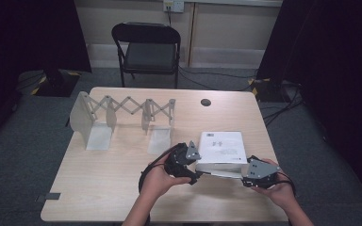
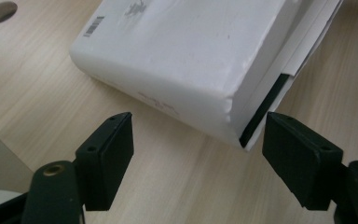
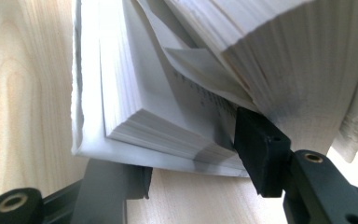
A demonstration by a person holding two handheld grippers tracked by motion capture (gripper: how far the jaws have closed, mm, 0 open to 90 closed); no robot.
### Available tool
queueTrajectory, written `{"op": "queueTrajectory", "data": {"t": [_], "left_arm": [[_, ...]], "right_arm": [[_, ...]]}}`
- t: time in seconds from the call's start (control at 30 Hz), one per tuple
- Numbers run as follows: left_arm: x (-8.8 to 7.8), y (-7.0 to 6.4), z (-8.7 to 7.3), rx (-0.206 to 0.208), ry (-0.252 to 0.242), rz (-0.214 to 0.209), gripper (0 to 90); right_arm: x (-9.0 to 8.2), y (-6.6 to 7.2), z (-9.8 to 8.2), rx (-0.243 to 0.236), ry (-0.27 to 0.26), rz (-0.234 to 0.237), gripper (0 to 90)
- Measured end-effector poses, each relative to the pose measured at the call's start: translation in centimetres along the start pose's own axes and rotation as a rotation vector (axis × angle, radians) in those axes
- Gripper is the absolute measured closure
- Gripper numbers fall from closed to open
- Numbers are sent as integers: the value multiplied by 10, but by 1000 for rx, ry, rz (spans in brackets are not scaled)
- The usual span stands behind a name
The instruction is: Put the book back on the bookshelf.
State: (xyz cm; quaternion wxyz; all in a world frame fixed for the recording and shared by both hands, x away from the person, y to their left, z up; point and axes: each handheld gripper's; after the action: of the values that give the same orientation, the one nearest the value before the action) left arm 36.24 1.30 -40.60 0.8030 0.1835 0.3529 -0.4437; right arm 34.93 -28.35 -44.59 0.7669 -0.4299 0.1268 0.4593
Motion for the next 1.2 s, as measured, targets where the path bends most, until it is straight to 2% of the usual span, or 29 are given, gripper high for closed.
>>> {"op": "queueTrajectory", "data": {"t": [0.13,0.3,0.6,0.67,0.73,0.87,1.2], "left_arm": [[-3,2,-5,-15,-6,12,220],[-2,3,-12,-13,10,20,214],[6,2,-18,-21,34,5,198],[9,1,-19,-15,42,3,195],[12,0,-20,-28,38,2,189],[14,-2,-19,-18,45,-4,183],[13,-3,-17,-19,48,-10,186]], "right_arm": [[-2,-4,1,15,-2,16,497],[-7,-9,3,31,0,47,498],[-14,-15,5,46,-6,91,498],[-16,-16,5,50,-4,105,499],[-18,-17,6,48,-8,118,499],[-23,-20,8,63,-20,151,505],[-28,-23,16,74,-33,205,530]]}}
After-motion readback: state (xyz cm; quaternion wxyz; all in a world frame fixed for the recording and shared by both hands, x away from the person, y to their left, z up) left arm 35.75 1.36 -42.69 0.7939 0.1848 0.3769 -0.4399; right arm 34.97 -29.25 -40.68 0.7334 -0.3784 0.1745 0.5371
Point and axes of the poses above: each handheld gripper's, and its own axes: x roughly forward along the jaws, z roughly out of its top, y roughly to its left, and after that the axes turned 9 degrees about -x, right-handed
